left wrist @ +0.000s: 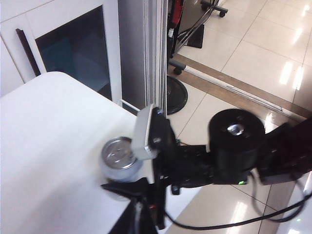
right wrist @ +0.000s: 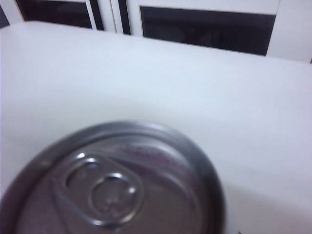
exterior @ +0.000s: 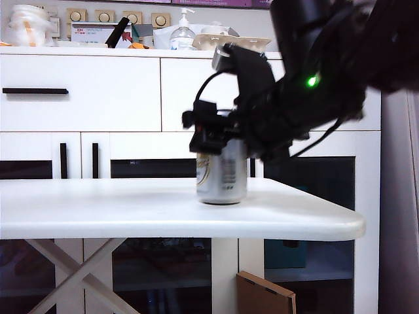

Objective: Pick up a can of beer from the white table, open the left drawer, place the beer inside the drawer, and finally close the drawer.

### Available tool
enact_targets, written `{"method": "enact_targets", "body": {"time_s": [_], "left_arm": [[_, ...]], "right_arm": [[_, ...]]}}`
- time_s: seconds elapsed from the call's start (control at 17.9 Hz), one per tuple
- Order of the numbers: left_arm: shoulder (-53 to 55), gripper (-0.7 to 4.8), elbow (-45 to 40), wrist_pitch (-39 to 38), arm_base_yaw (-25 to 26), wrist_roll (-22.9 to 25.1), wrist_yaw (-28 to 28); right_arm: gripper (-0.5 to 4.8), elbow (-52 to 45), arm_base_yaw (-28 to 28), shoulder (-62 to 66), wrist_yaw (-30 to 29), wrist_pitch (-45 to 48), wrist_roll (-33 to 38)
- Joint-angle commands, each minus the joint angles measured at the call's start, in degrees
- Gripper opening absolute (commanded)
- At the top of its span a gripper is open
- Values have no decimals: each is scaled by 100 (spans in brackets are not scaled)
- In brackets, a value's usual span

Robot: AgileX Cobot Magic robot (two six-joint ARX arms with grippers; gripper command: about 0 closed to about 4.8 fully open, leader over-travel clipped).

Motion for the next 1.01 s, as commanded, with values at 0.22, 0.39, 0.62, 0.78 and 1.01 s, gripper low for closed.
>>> {"method": "enact_targets", "body": {"time_s": [0.22,0.39,0.62,0.78,1.01], "left_arm": [[-22,-6,24,363,-4,-254,-586],[-22,-6,22,1255,280,-798,-1189],[4,-6,-20,2319,1193,-1685,-1126],[20,-6,-249,3388,2229,-2658,-1023],[546,-6,-422,4623,3657,-4238,46]], "right_arm": [[197,612,7,-2155,9,-2551,-26],[197,1482,13,-2918,7,-3545,-28],[197,2664,59,-3080,-35,-4697,-448],[197,3303,197,-3080,-133,-5187,-649],[198,3580,367,-3086,-142,-5248,-802]]}}
